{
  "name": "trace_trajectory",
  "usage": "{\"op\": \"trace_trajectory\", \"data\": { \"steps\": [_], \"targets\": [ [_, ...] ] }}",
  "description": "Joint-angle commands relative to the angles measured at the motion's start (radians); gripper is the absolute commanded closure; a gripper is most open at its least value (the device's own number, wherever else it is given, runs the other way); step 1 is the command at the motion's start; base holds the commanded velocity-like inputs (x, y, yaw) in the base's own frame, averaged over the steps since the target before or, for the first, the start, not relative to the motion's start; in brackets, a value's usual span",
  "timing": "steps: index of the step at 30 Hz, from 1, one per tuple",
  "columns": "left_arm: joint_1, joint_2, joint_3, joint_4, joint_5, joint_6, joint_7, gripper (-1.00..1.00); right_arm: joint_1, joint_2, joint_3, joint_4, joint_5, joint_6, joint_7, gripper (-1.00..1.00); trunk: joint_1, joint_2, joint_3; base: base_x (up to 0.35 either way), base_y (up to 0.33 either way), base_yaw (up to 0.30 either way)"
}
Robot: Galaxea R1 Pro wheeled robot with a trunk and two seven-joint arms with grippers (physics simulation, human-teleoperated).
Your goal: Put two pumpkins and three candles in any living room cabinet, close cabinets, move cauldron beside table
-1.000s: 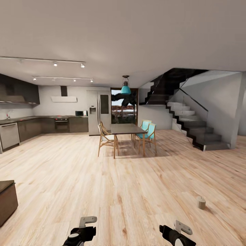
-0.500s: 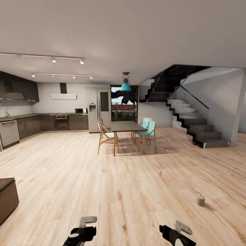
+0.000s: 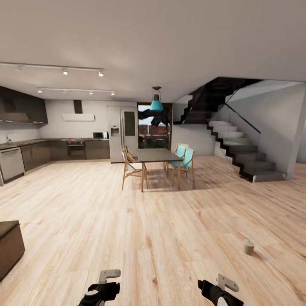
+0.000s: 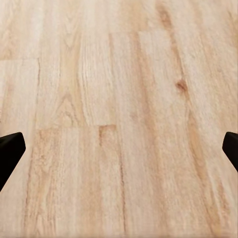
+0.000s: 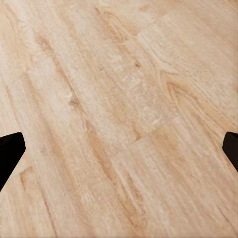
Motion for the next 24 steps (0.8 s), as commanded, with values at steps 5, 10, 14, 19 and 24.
{"op": "trace_trajectory", "data": {
  "steps": [5, 10, 14, 19, 24],
  "targets": [
    [-0.001, 0.002, -0.008, -0.001, 0.009, 0.005, 0.01, -1.0, 0.0, 0.0, 0.004, -0.003, -0.008, 0.002, -0.008, -1.0, -0.019, 0.034, 0.006, 0.0, 0.0, 0.0],
    [-0.001, 0.002, -0.008, -0.001, 0.009, 0.005, 0.01, -1.0, 0.0, 0.0, 0.004, -0.003, -0.008, -0.001, -0.008, -1.0, -0.038, 0.069, 0.018, 0.0, 0.0, 0.0],
    [-0.001, 0.002, -0.008, -0.001, 0.009, 0.005, 0.01, -1.0, 0.0, 0.0, 0.005, -0.003, -0.008, -0.004, -0.009, -1.0, -0.054, 0.097, 0.03, 0.0, 0.0, 0.0],
    [-0.001, 0.002, -0.008, -0.001, 0.009, 0.005, 0.01, -1.0, 0.0, 0.0, 0.005, -0.003, -0.008, -0.004, -0.009, -1.0, -0.073, 0.132, 0.041, 0.0, 0.0, 0.0],
    [-0.001, 0.002, -0.008, -0.001, 0.009, 0.006, 0.01, -1.0, 0.0, 0.0, 0.004, -0.003, -0.008, -0.001, -0.01, -1.0, -0.092, 0.167, 0.05, 0.0, 0.0, 0.0]
  ]
}}
